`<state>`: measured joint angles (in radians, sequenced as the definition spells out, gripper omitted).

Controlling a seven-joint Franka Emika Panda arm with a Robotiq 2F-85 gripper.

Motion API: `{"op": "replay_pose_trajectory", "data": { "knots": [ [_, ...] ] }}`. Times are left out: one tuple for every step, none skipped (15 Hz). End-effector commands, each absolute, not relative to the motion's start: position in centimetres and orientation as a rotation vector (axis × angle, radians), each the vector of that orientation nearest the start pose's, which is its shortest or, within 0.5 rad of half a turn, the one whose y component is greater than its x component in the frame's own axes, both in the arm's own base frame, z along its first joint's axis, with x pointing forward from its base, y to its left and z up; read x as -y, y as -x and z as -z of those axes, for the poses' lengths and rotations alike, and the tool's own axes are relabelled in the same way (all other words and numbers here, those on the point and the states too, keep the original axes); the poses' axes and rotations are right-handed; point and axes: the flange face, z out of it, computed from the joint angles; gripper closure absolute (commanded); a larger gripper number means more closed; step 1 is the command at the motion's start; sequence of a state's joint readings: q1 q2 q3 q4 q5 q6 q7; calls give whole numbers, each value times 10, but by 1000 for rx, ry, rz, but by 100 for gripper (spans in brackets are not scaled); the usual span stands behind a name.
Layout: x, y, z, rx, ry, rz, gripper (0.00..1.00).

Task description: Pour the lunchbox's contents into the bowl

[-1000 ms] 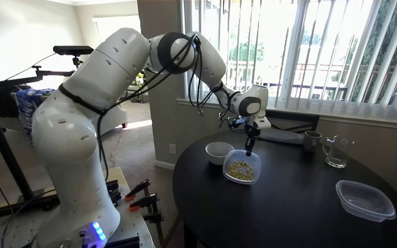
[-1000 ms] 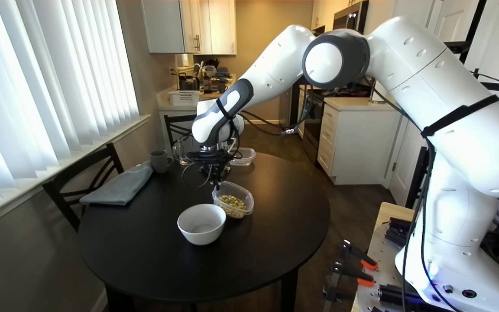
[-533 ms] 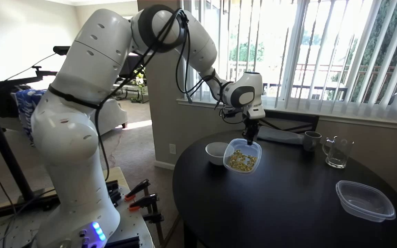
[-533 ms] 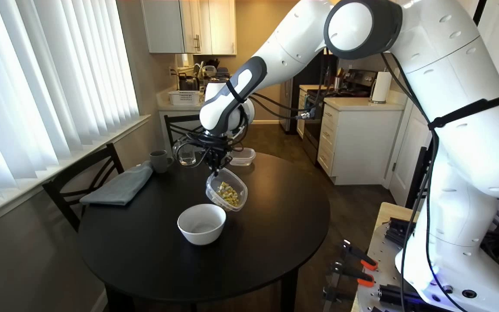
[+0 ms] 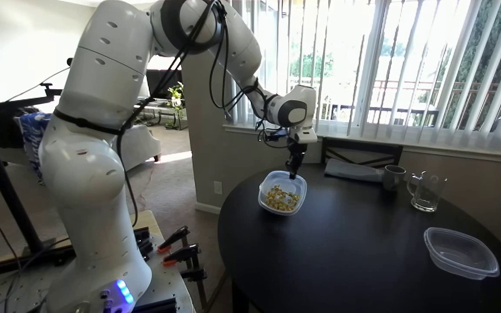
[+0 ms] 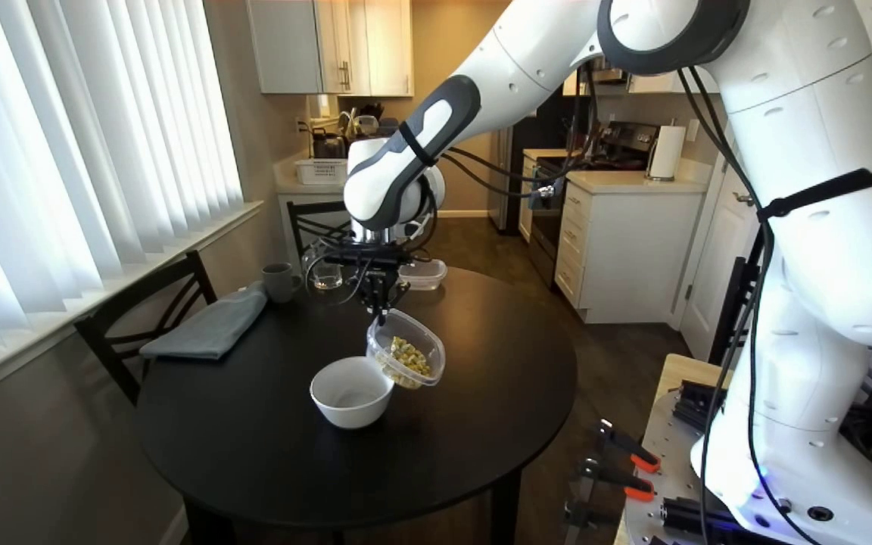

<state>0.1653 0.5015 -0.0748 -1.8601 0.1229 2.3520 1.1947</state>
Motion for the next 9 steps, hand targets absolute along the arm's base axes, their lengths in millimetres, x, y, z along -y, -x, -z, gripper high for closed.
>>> {"op": "replay_pose_trajectory", "data": {
  "knots": [
    [-78, -608, -273, -1593, 2608, -38, 95],
    [-83, -603, -278, -1563, 2598, -5, 95],
    [-87, -600, -282, -1522, 2594, 13, 95],
    [-93, -598, -286, -1489, 2567, 42, 95],
    [-96, -596, -289, -1465, 2536, 62, 95],
    [-101, -596, -291, -1449, 2500, 81, 95],
    [-104, -596, -293, -1440, 2457, 98, 95],
    [-107, -597, -294, -1443, 2403, 120, 95],
    [-108, -598, -295, -1444, 2353, 156, 95]
  ]
}}
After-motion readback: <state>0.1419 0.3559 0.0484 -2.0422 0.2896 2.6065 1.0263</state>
